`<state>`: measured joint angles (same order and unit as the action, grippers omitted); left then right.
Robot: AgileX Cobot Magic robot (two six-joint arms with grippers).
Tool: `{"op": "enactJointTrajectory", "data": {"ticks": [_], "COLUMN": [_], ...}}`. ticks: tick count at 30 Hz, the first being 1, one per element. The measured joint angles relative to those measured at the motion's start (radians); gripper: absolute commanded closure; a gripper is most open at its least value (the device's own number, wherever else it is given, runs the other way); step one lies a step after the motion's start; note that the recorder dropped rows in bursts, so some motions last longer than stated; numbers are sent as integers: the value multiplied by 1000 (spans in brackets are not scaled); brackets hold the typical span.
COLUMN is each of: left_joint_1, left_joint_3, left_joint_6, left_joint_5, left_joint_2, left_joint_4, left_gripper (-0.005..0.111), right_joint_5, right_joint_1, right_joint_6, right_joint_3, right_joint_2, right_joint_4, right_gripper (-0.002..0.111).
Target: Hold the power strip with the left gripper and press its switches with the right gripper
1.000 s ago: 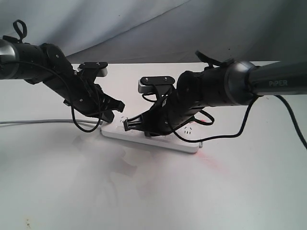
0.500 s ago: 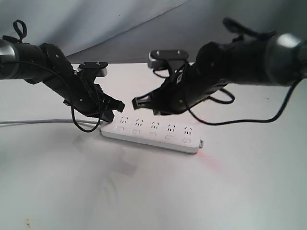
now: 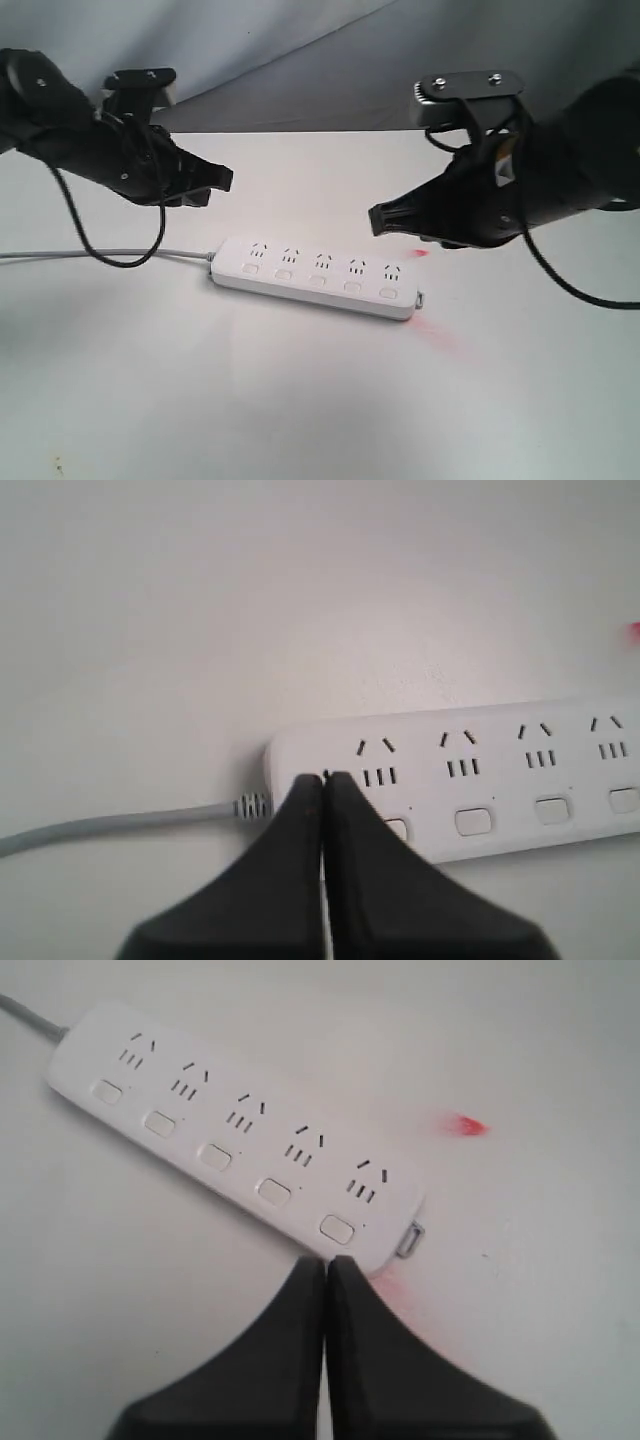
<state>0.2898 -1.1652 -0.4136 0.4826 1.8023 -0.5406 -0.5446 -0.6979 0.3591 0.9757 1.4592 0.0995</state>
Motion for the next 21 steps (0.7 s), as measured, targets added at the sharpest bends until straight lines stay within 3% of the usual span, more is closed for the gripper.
{"op": "enactJointTrajectory", "data": {"ticks": [5, 13, 21], "left_joint_1": [0, 0, 0], "left_joint_3": [254, 442, 577], "left_joint_6": [29, 143, 176], "left_joint_5": [-136, -147, -142], "left_joint_2": [-225, -492, -744], "left_joint_4": [-19, -23, -23], "left_gripper": [107, 107, 107], "right_joint_5": [-9, -140, -350], "right_joint_1": [0, 0, 0], "right_joint_6": [91, 184, 235], "right_joint_3": [-159, -356, -411], "right_joint_2": [-257, -678, -1098], "right_joint_4": [11, 12, 14], "right_gripper": [108, 108, 108]}}
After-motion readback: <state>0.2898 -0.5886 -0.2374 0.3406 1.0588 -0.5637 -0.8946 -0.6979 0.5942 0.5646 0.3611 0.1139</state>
